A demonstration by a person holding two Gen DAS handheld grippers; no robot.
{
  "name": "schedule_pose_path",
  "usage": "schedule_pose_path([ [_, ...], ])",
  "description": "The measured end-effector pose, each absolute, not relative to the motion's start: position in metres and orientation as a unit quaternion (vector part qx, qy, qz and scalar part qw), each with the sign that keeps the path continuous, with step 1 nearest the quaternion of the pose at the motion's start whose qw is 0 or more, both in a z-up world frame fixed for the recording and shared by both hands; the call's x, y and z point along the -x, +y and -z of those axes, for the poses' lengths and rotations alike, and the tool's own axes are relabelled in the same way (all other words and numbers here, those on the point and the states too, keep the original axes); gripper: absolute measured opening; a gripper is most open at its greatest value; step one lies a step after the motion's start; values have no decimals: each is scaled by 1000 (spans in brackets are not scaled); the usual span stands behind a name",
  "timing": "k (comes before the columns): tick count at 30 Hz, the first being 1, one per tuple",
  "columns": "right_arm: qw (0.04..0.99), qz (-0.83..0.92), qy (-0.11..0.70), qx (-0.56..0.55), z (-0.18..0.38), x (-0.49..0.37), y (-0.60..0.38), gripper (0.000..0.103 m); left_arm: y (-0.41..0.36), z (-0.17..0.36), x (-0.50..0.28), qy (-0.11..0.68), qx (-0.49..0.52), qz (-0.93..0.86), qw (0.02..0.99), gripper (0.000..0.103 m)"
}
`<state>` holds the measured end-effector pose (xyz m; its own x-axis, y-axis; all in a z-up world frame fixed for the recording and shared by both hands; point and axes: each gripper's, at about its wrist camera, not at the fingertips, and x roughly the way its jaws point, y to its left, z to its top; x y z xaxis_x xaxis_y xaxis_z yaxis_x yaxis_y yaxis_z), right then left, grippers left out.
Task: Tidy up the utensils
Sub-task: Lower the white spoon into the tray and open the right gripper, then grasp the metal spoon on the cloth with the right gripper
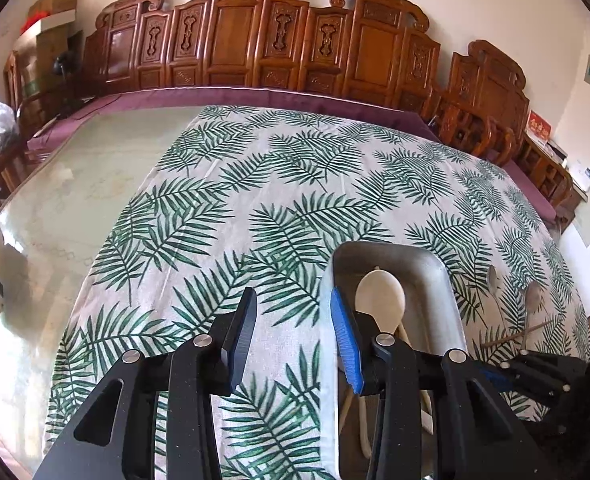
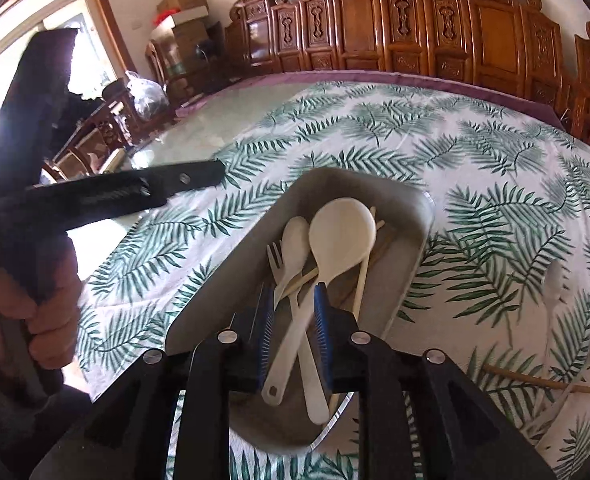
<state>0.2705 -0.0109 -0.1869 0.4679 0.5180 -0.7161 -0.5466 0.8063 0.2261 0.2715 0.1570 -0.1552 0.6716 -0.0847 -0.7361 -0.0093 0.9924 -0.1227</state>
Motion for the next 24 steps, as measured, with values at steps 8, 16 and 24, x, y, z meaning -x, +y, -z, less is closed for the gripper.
schedule_pose_path([
  [8, 888, -269, 371, 32, 158, -246, -91, 24, 112, 146, -261, 390, 38, 60, 918, 59],
  [16, 907, -184, 375, 50, 169, -250, -184, 35, 57, 139, -254, 377, 28, 99, 921, 61],
  [24, 909, -137, 392, 27, 202, -282, -230, 61, 19, 144, -249, 375, 17, 116, 920, 61],
])
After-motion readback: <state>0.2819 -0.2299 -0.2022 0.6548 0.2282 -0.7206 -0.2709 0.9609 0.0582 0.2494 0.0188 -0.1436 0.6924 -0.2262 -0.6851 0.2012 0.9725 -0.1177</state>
